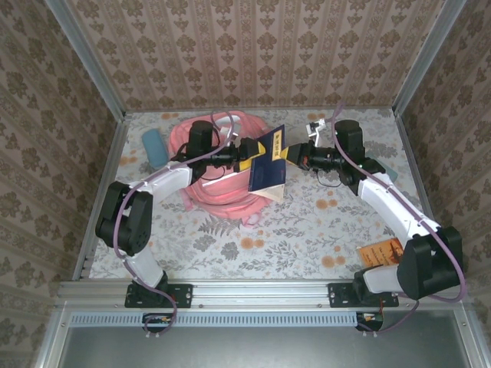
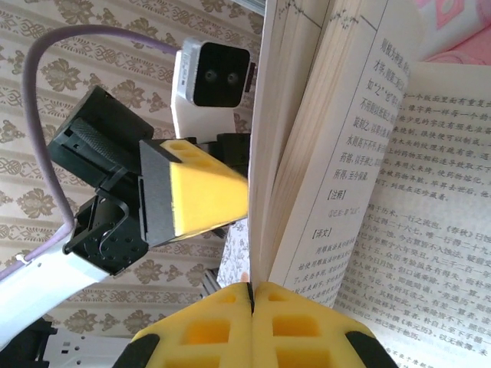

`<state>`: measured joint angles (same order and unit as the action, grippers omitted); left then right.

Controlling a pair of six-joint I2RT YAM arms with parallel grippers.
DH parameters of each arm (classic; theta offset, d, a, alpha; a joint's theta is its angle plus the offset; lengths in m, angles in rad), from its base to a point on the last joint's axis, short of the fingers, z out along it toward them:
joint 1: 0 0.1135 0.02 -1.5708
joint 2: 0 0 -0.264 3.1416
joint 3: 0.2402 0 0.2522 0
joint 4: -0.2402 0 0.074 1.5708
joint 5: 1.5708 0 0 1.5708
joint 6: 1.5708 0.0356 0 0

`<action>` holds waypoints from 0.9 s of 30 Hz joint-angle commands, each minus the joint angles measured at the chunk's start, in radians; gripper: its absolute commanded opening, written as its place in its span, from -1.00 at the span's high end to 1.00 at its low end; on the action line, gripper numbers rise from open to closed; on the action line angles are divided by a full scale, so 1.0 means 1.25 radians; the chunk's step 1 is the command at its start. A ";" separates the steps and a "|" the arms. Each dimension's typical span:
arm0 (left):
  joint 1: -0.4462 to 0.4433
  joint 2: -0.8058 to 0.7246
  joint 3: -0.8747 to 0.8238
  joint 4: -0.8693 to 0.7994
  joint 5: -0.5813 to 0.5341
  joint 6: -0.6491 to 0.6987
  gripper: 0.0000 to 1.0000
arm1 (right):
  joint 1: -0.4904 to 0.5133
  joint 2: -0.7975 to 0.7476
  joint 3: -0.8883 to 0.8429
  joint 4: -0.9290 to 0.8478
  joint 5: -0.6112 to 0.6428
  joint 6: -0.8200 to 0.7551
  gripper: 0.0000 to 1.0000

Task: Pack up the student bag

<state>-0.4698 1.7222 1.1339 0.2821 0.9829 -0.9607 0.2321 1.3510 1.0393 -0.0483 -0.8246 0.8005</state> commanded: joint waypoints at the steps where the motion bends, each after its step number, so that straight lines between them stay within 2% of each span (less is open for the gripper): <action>1: 0.006 -0.037 0.021 0.037 0.047 -0.016 -0.72 | 0.002 0.004 0.031 0.049 -0.038 0.012 1.00; 7: 0.005 -0.051 0.019 0.039 0.054 -0.025 -0.18 | -0.002 0.003 0.034 0.015 -0.009 -0.009 1.00; 8: 0.027 -0.053 0.019 0.039 0.053 -0.026 -0.09 | -0.004 0.003 0.034 0.007 -0.004 -0.015 1.00; 13: 0.034 -0.061 0.029 -0.001 0.027 -0.014 0.63 | -0.008 0.005 0.043 -0.029 0.020 -0.039 0.99; 15: 0.035 -0.068 0.026 -0.019 -0.001 -0.012 0.80 | -0.010 0.003 0.047 -0.059 0.050 -0.050 0.60; 16: 0.034 -0.074 0.023 -0.024 -0.020 -0.015 0.86 | -0.009 -0.001 0.045 -0.079 0.080 -0.054 0.34; 17: 0.034 -0.082 0.018 -0.027 -0.041 -0.020 0.89 | -0.010 -0.010 0.039 -0.091 0.114 -0.049 0.09; 19: 0.035 -0.099 0.007 -0.029 -0.076 -0.031 0.95 | -0.009 -0.030 0.006 -0.064 0.153 -0.017 -0.28; 23: 0.035 -0.152 -0.019 -0.031 -0.185 -0.058 0.96 | -0.003 -0.069 -0.104 0.107 0.165 0.111 -0.65; 27: 0.034 -0.201 -0.041 -0.011 -0.314 -0.117 0.94 | 0.033 -0.069 -0.190 0.286 0.176 0.272 -0.81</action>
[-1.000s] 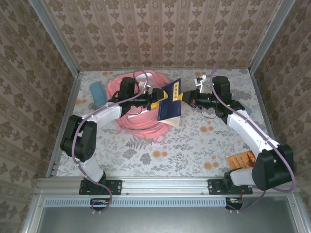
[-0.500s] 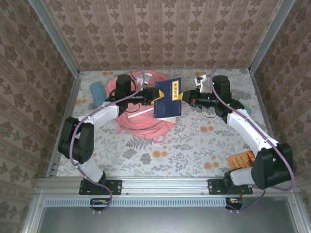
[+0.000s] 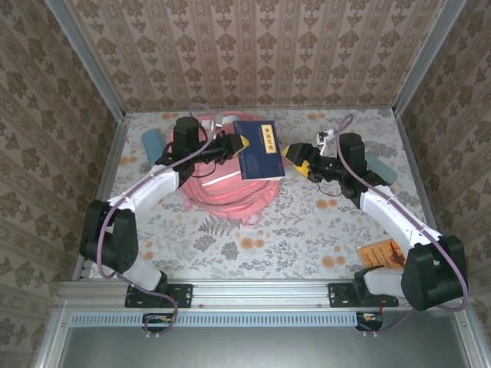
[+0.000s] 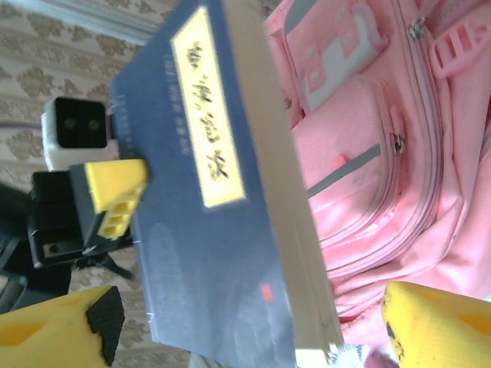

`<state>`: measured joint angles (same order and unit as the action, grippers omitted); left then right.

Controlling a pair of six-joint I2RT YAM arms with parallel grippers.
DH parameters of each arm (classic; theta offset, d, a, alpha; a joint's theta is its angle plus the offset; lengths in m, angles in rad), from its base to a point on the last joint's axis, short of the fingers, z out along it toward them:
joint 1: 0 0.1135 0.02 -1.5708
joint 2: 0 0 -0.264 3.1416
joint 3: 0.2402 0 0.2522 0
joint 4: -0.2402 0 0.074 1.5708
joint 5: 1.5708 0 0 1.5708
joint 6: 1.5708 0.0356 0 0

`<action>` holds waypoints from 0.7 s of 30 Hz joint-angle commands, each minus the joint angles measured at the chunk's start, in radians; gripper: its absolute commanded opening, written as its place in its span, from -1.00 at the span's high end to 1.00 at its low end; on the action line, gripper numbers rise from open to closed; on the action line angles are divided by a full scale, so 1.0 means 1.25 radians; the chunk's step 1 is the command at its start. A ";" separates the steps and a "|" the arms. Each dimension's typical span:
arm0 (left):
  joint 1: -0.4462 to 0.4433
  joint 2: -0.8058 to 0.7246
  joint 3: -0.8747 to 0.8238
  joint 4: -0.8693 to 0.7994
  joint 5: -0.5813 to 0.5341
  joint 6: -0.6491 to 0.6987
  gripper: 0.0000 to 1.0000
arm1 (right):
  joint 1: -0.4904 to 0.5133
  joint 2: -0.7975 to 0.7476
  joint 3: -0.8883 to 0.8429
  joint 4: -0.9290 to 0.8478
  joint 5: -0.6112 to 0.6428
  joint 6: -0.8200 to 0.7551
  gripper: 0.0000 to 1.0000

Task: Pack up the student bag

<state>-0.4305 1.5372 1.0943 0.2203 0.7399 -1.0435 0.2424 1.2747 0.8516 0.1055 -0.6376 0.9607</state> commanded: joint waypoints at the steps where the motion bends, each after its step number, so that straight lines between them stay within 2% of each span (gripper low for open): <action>1: 0.003 -0.064 -0.013 0.045 -0.147 -0.064 0.94 | 0.042 -0.002 -0.056 0.213 0.033 0.187 -0.83; 9: -0.010 -0.088 -0.042 0.137 -0.272 -0.171 0.92 | 0.152 0.063 -0.074 0.481 0.114 0.402 -0.95; 15: -0.016 -0.080 -0.016 0.146 -0.280 -0.151 0.90 | 0.217 0.165 -0.029 0.577 0.166 0.492 -0.94; 18: -0.015 -0.081 -0.022 0.155 -0.283 -0.159 0.89 | 0.222 0.217 -0.014 0.681 0.177 0.552 -0.93; 21: -0.040 -0.086 -0.034 0.177 -0.286 -0.169 0.89 | 0.223 0.250 0.007 0.717 0.197 0.574 -0.90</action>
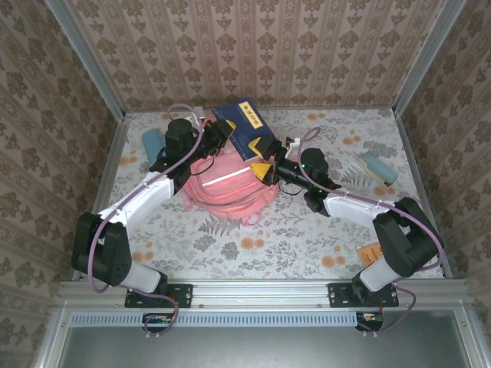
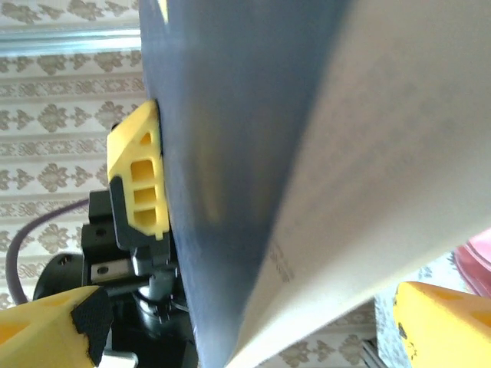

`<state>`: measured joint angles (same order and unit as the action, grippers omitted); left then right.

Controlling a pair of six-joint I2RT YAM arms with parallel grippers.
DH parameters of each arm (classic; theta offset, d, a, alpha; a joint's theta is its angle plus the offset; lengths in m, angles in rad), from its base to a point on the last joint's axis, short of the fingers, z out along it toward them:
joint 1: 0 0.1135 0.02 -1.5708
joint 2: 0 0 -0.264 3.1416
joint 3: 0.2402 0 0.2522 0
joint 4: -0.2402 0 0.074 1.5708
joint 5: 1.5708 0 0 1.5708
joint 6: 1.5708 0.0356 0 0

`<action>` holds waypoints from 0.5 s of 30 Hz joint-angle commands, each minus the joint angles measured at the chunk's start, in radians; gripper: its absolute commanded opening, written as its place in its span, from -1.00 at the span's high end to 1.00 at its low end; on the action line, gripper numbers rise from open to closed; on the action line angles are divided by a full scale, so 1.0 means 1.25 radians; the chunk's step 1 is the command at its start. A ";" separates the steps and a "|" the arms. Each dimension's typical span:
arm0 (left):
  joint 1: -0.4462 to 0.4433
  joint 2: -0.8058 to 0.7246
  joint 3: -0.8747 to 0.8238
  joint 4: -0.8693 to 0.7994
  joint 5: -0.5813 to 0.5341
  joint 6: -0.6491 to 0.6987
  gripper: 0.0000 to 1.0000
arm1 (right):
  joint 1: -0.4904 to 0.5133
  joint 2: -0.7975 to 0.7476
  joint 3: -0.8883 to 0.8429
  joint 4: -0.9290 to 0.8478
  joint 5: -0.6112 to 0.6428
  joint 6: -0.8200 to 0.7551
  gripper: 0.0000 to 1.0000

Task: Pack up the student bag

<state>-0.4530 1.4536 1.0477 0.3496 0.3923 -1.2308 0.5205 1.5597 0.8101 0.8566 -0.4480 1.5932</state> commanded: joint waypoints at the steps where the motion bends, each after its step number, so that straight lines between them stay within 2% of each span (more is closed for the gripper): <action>1: -0.021 -0.019 0.000 0.078 -0.011 -0.021 0.89 | 0.000 0.030 0.048 0.115 0.053 0.071 -0.86; 3: -0.021 -0.023 -0.002 0.081 -0.014 -0.020 0.90 | -0.001 0.038 0.061 0.112 0.063 0.066 -0.79; 6: -0.022 -0.031 -0.014 0.077 -0.024 -0.012 0.90 | -0.002 0.034 0.048 0.105 0.087 0.054 -0.56; 15: -0.019 -0.044 -0.048 0.060 -0.044 0.006 0.89 | -0.007 -0.001 -0.027 0.079 0.144 0.029 0.28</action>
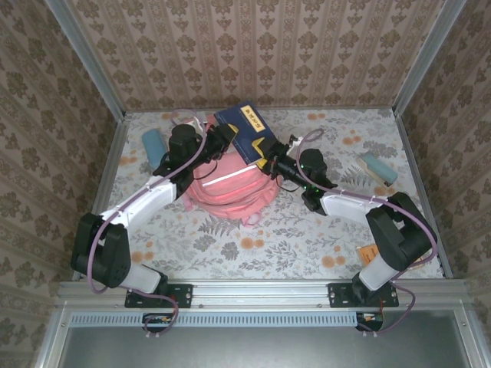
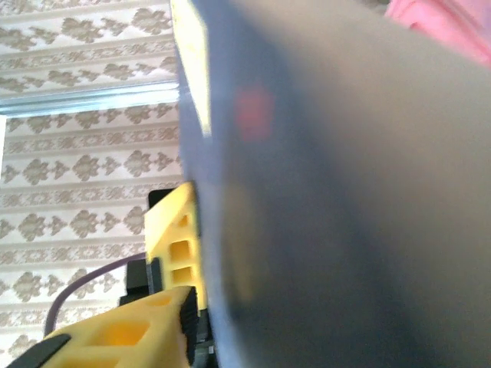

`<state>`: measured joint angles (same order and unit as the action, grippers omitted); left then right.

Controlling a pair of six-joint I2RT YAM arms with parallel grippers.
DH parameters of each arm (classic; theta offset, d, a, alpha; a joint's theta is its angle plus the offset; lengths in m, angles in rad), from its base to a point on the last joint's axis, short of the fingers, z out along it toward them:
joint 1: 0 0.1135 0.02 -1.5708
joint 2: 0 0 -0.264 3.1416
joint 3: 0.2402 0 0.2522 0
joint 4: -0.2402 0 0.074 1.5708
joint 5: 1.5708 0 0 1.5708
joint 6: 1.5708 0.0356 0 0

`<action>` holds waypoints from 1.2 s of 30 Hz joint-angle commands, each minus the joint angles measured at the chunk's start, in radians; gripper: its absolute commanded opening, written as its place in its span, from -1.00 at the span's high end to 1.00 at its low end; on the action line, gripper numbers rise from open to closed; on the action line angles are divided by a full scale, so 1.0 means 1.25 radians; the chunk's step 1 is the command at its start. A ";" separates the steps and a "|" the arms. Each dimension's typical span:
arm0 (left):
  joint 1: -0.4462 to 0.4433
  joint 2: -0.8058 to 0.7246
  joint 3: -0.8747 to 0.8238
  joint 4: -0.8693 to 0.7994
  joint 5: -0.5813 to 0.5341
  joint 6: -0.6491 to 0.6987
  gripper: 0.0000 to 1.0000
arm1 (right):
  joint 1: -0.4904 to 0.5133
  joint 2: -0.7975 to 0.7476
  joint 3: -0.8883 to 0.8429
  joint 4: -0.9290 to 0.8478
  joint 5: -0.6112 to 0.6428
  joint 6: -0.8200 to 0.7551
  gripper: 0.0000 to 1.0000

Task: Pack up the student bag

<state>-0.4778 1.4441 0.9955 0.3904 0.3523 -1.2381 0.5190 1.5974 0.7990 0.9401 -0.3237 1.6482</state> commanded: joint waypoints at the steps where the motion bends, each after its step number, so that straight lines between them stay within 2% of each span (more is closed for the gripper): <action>1: 0.001 -0.036 -0.011 0.028 -0.013 0.011 0.87 | -0.007 -0.036 -0.020 -0.001 0.045 -0.020 0.41; 3: 0.002 -0.036 -0.021 0.022 -0.012 0.013 0.72 | -0.011 -0.042 -0.018 -0.033 0.038 -0.040 0.72; 5: 0.007 -0.038 -0.027 -0.009 -0.012 0.024 0.37 | -0.015 -0.056 -0.015 -0.090 0.034 -0.068 0.84; 8: 0.012 -0.044 -0.038 -0.083 -0.011 0.066 -0.18 | -0.027 -0.088 -0.015 -0.183 0.032 -0.133 0.91; 10: 0.012 -0.046 -0.034 -0.170 -0.012 0.123 -0.48 | -0.036 -0.119 -0.006 -0.289 0.034 -0.187 0.94; 13: 0.037 -0.046 -0.005 -0.342 -0.026 0.241 -0.67 | -0.045 -0.172 0.045 -0.513 0.056 -0.333 0.95; 16: 0.039 -0.036 0.021 -0.485 -0.049 0.358 -0.72 | -0.047 -0.223 0.105 -0.746 0.121 -0.494 0.95; 21: 0.031 -0.002 0.088 -0.674 -0.087 0.527 -0.76 | -0.080 -0.284 0.114 -0.881 0.202 -0.602 0.94; 23: 0.023 0.016 0.130 -0.745 -0.136 0.584 -0.77 | -0.090 -0.299 0.114 -0.907 0.222 -0.618 0.94; 26: -0.028 0.055 0.184 -0.815 -0.210 0.669 -0.77 | -0.098 -0.311 0.105 -0.913 0.242 -0.623 0.94; 31: -0.098 0.150 0.277 -0.880 -0.268 0.802 -0.75 | -0.123 -0.327 0.088 -0.917 0.249 -0.608 0.94; 36: -0.193 0.269 0.385 -0.939 -0.382 0.934 -0.71 | -0.146 -0.344 0.083 -0.941 0.246 -0.608 0.94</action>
<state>-0.6720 1.7267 1.4097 -0.6834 -0.0082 -0.2356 0.3489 1.2110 0.9077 -0.2279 -0.0402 0.9112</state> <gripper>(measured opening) 0.859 0.118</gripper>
